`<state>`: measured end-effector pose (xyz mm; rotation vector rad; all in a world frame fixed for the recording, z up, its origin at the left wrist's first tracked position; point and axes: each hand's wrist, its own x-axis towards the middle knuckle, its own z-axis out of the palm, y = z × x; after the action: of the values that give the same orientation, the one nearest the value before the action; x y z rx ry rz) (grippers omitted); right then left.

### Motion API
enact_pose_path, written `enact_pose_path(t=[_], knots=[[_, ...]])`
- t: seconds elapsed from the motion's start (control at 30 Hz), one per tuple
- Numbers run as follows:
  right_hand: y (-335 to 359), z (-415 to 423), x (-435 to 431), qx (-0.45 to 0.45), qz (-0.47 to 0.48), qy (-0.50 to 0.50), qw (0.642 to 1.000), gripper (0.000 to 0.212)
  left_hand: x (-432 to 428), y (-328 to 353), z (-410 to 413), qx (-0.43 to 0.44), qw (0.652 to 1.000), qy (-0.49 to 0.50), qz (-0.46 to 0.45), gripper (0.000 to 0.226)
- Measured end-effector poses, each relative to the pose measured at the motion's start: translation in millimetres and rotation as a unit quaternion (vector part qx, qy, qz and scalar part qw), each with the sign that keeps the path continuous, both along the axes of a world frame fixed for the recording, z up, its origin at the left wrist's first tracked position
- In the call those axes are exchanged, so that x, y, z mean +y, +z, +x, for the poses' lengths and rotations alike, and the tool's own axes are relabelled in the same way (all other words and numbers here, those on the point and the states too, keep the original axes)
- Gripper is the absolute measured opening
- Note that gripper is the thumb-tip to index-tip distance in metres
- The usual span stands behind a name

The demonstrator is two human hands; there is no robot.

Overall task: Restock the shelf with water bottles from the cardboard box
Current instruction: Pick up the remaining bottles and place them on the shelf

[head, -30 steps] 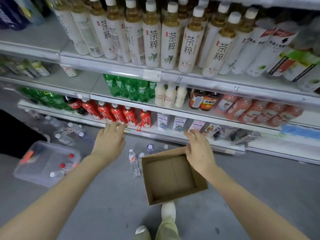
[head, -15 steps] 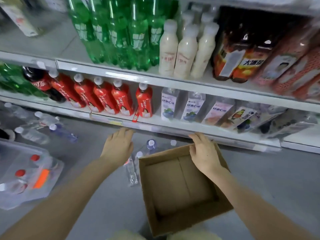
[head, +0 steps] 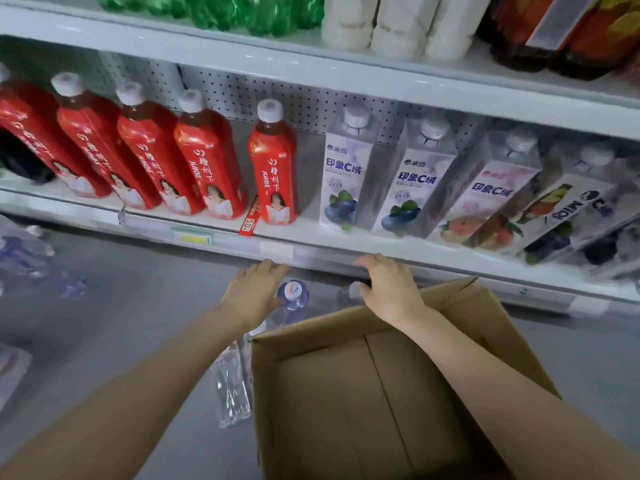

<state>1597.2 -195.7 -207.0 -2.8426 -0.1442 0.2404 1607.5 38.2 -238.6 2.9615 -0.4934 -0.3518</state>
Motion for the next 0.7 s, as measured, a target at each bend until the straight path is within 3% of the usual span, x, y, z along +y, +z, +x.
enact_pose_path(t=[0.13,0.4,0.6,0.7], knots=[[-23,19,4,0.05,0.027,-0.038,0.998,0.042,-2,-19,10,0.006,0.999,-0.035,-0.021,0.052],[-40,43,12,0.237,0.027,-0.062,0.969,0.04,-16,-36,11,0.026,0.996,-0.076,-0.034,0.037],[-47,50,20,0.205,-0.026,-0.012,0.978,0.013,-14,-39,17,0.037,0.994,-0.076,-0.065,0.029],[-46,49,20,0.182,0.01,-0.019,0.983,0.013,-10,-38,12,0.045,0.994,-0.071,-0.076,0.03]])
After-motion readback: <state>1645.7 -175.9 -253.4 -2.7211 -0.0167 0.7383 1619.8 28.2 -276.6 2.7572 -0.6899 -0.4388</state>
